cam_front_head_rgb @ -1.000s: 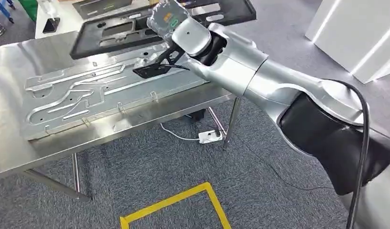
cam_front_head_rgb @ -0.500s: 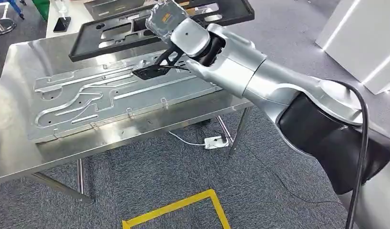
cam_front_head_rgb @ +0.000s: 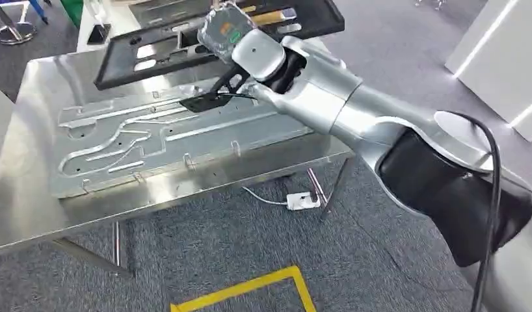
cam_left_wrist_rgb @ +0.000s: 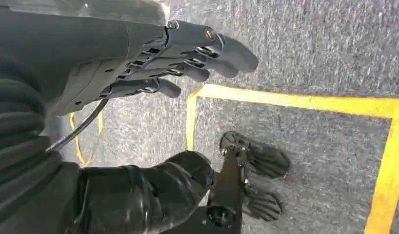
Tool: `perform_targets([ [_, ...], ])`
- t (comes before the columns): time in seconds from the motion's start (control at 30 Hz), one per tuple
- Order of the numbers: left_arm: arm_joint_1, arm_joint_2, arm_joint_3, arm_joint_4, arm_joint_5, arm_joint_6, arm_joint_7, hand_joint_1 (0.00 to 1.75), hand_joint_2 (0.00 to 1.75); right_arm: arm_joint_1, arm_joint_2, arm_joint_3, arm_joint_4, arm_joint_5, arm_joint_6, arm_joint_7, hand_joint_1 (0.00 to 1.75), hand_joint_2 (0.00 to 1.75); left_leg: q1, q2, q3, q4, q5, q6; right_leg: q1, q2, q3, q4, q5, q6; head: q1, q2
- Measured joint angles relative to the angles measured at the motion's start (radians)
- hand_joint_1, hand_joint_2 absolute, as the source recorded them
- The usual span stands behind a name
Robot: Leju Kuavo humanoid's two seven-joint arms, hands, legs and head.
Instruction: Take the parts from the cabinet and place them on the table.
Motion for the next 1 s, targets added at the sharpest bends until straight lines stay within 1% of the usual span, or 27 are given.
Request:
perform_targets([
  [0.03, 0.002, 0.0, 0.0, 0.0, 0.001, 0.0, 0.001, 0.0, 1.75, -0.001, 0.0, 0.0, 0.0, 0.0, 0.0, 0.0, 1.75, 1.75, -0.007, -0.003, 0.001, -0.002, -0.002, -0.005, -0.006, -0.002, 0.005, -0.011, 0.004, -0.005, -0.001, 0.0],
  [0.07, 0.005, 0.0, 0.0, 0.0, 0.002, 0.0, 0.001, 0.0, 1.75, -0.001, 0.0, 0.0, 0.0, 0.0, 0.0, 0.0, 1.75, 1.75, -0.002, 0.004, -0.007, 0.015, -0.016, -0.011, -0.01, -0.005, 0.016, -0.022, 0.007, -0.008, -0.001, 0.0],
  [0.1, 0.004, 0.0, 0.0, 0.0, 0.002, 0.0, 0.001, 0.0, 1.75, -0.002, 0.0, 0.0, 0.0, 0.0, 0.0, 0.0, 1.75, 1.75, -0.001, 0.01, -0.024, 0.056, -0.041, -0.017, -0.012, -0.007, 0.02, -0.026, 0.007, -0.01, -0.003, 0.0],
  [0.17, 0.002, 0.0, 0.0, 0.0, 0.002, 0.0, 0.0, 0.0, 1.75, -0.004, 0.001, 0.0, 0.0, 0.0, -0.001, 0.001, 1.75, 1.75, 0.009, 0.013, -0.099, 0.202, -0.098, -0.029, -0.012, -0.008, 0.024, -0.026, 0.004, -0.014, -0.003, 0.0],
  [0.2, 0.002, 0.0, 0.0, 0.0, 0.002, 0.0, 0.0, 0.0, 1.75, -0.002, 0.002, 0.0, 0.0, 0.0, 0.0, 0.001, 1.75, 1.75, 0.013, 0.014, -0.136, 0.264, -0.114, -0.034, -0.012, -0.008, 0.025, -0.026, 0.001, -0.014, -0.003, 0.0],
  [0.23, 0.003, -0.001, 0.0, 0.0, 0.002, 0.0, 0.0, 0.0, 1.75, 0.0, 0.002, 0.0, 0.0, 0.0, 0.0, 0.0, 1.75, 1.75, 0.018, 0.016, -0.159, 0.292, -0.109, -0.038, -0.012, -0.008, 0.027, -0.025, -0.001, -0.013, -0.003, 0.0],
  [0.27, 0.003, -0.002, 0.0, 0.0, 0.002, 0.0, 0.0, 0.0, 1.75, 0.003, 0.002, 0.0, 0.0, 0.0, 0.0, 0.0, 1.75, 1.75, 0.023, 0.018, -0.157, 0.272, -0.081, -0.042, -0.013, -0.008, 0.03, -0.024, -0.005, -0.011, -0.003, 0.0],
  [0.3, 0.003, -0.002, 0.0, 0.0, 0.002, 0.001, 0.0, 0.0, 1.75, 0.004, 0.002, 0.0, 0.0, 0.0, -0.001, 0.0, 1.75, 1.75, 0.027, 0.02, -0.133, 0.208, -0.035, -0.045, -0.014, -0.008, 0.033, -0.021, -0.009, -0.008, -0.002, 0.0],
  [0.33, 0.003, -0.002, 0.0, 0.0, 0.002, 0.001, 0.0, 0.0, 1.75, 0.003, 0.002, 0.0, 0.0, 0.001, 0.0, 0.0, 1.75, 1.75, 0.03, 0.022, -0.095, 0.123, 0.014, -0.048, -0.017, -0.008, 0.037, -0.017, -0.015, -0.004, -0.003, 0.0],
  [0.37, 0.003, -0.002, 0.0, 0.0, 0.002, 0.003, -0.001, 0.0, 1.75, 0.001, 0.002, 0.0, 0.0, 0.001, -0.001, 0.0, 1.75, 1.75, 0.033, 0.026, -0.059, 0.039, 0.054, -0.051, -0.018, -0.008, 0.039, -0.013, -0.022, 0.002, -0.003, 0.0],
  [0.4, 0.002, -0.003, 0.0, 0.0, 0.002, 0.003, -0.002, 0.0, 1.75, -0.002, 0.002, 0.0, 0.0, 0.001, -0.001, 0.0, 1.75, 1.75, 0.022, 0.025, -0.038, 0.023, 0.033, -0.053, -0.014, -0.007, 0.035, -0.012, -0.025, 0.009, -0.004, 0.0],
  [0.43, -0.001, -0.004, 0.0, 0.0, 0.002, 0.003, -0.003, 0.0, 1.75, -0.003, 0.002, 0.0, 0.0, 0.001, -0.002, 0.0, 1.75, 1.75, 0.021, 0.024, -0.038, -0.003, 0.031, -0.041, -0.012, -0.006, 0.031, -0.007, -0.025, 0.011, -0.002, 0.0],
  [0.5, 0.0, -0.004, 0.0, 0.0, 0.004, 0.004, -0.006, 0.0, 1.75, 0.002, 0.002, 0.0, 0.0, 0.002, -0.003, 0.0, 1.75, 1.75, 0.017, 0.024, -0.041, 0.005, 0.03, -0.03, -0.014, -0.008, 0.032, -0.017, -0.022, 0.019, -0.001, 0.0],
  [0.57, 0.0, -0.003, 0.0, 0.0, 0.006, 0.004, -0.009, 0.0, 1.75, 0.006, 0.002, 0.0, 0.001, 0.003, -0.009, 0.0, 1.75, 1.75, 0.022, 0.023, -0.033, -0.008, 0.033, -0.014, -0.017, -0.009, 0.026, -0.007, -0.037, 0.03, 0.001, 0.0],
  [0.6, 0.0, -0.003, 0.0, 0.0, 0.007, 0.003, -0.011, 0.0, 1.75, 0.008, 0.002, 0.0, 0.002, 0.008, -0.017, 0.0, 1.75, 1.75, 0.02, 0.022, -0.029, -0.01, 0.032, -0.009, -0.018, -0.009, 0.015, 0.026, -0.056, 0.03, 0.003, 0.0],
  [0.63, -0.001, -0.002, 0.0, 0.0, 0.008, 0.003, -0.013, 0.0, 1.75, 0.008, 0.006, 0.0, 0.002, 0.016, -0.027, 0.0, 1.75, 1.75, 0.018, 0.017, -0.028, -0.009, 0.031, 0.0, -0.018, -0.008, -0.021, 0.101, -0.092, 0.028, 0.004, 0.0],
  [0.67, -0.001, 0.0, 0.0, 0.0, 0.008, 0.001, -0.013, 0.0, 1.75, 0.012, 0.01, 0.0, 0.003, 0.018, -0.034, 0.0, 1.75, 1.75, 0.015, 0.016, -0.027, -0.009, 0.029, 0.003, -0.017, -0.007, -0.065, 0.188, -0.127, 0.027, 0.004, 0.0],
  [0.7, -0.002, 0.001, 0.0, 0.0, 0.008, 0.0, -0.013, 0.0, 1.75, 0.02, 0.016, 0.0, 0.003, 0.02, -0.04, 0.0, 1.75, 1.75, 0.013, 0.012, -0.025, -0.009, 0.028, 0.005, -0.017, -0.007, -0.108, 0.269, -0.152, 0.027, 0.004, 0.0],
  [0.73, -0.002, 0.002, 0.0, 0.0, 0.008, -0.001, -0.013, 0.0, 1.75, 0.03, 0.018, 0.0, 0.005, 0.021, -0.041, 0.0, 1.75, 1.75, 0.011, 0.006, -0.023, -0.008, 0.026, 0.007, -0.017, -0.007, -0.135, 0.313, -0.155, 0.026, 0.003, 0.0],
  [0.77, -0.003, 0.001, 0.0, 0.0, 0.008, -0.003, -0.014, 0.0, 1.75, 0.04, 0.023, 0.0, 0.008, 0.023, -0.043, -0.001, 1.75, 1.75, 0.01, -0.003, -0.02, -0.006, 0.025, 0.008, -0.017, -0.007, -0.14, 0.309, -0.135, 0.023, 0.005, 0.0],
  [0.8, -0.003, 0.001, 0.0, 0.0, 0.008, -0.003, -0.014, 0.0, 1.75, 0.048, 0.024, 0.0, 0.012, 0.026, -0.043, -0.001, 1.75, 1.75, 0.01, -0.013, -0.017, -0.005, 0.023, 0.009, -0.017, -0.006, -0.124, 0.264, -0.095, 0.019, 0.005, 0.0],
  [0.83, -0.003, 0.001, 0.0, 0.0, 0.008, -0.003, -0.015, 0.0, 1.75, 0.05, 0.027, 0.0, 0.015, 0.027, -0.043, -0.001, 1.75, 1.75, 0.01, -0.025, -0.016, -0.002, 0.02, 0.007, -0.017, -0.001, -0.09, 0.181, -0.043, 0.013, 0.005, 0.0],
  [0.87, -0.003, 0.002, 0.0, 0.0, 0.008, -0.003, -0.016, 0.0, 1.75, 0.048, 0.029, 0.0, 0.018, 0.029, -0.045, -0.001, 1.75, 1.75, 0.01, -0.037, -0.015, 0.002, 0.017, 0.005, -0.017, 0.011, -0.049, 0.086, 0.007, 0.007, 0.004, 0.0],
  [0.9, -0.003, 0.001, 0.0, 0.0, 0.008, -0.003, -0.018, 0.0, 1.75, 0.046, 0.031, 0.0, 0.021, 0.031, -0.048, -0.001, 1.75, 1.75, 0.012, -0.044, -0.017, 0.004, 0.014, 0.002, -0.016, 0.038, -0.027, 0.03, 0.012, 0.003, 0.005, 0.0],
  [0.93, -0.006, 0.002, 0.0, 0.0, 0.008, -0.004, -0.018, 0.0, 1.75, 0.044, 0.033, 0.0, 0.024, 0.032, -0.052, -0.001, 1.75, 1.75, 0.007, -0.052, -0.027, 0.008, 0.014, -0.003, -0.019, 0.061, -0.014, 0.015, 0.008, 0.004, -0.001, 0.0],
  [0.97, -0.006, 0.004, 0.0, 0.0, 0.008, -0.003, -0.018, 0.0, 1.75, 0.042, 0.038, 0.0, 0.024, 0.033, -0.054, -0.002, 1.75, 1.75, 0.012, -0.06, -0.033, 0.01, 0.016, -0.007, -0.019, 0.052, -0.012, 0.005, 0.004, 0.009, -0.001, 0.0],
  [1.0, -0.008, 0.004, 0.0, 0.0, 0.008, -0.004, -0.018, 0.0, 1.75, 0.043, 0.038, 0.0, 0.029, 0.033, -0.055, -0.002, 1.75, 1.75, 0.018, -0.062, -0.034, 0.007, 0.02, -0.015, -0.013, 0.049, -0.014, 0.003, 0.005, 0.007, 0.0, 0.0],
])
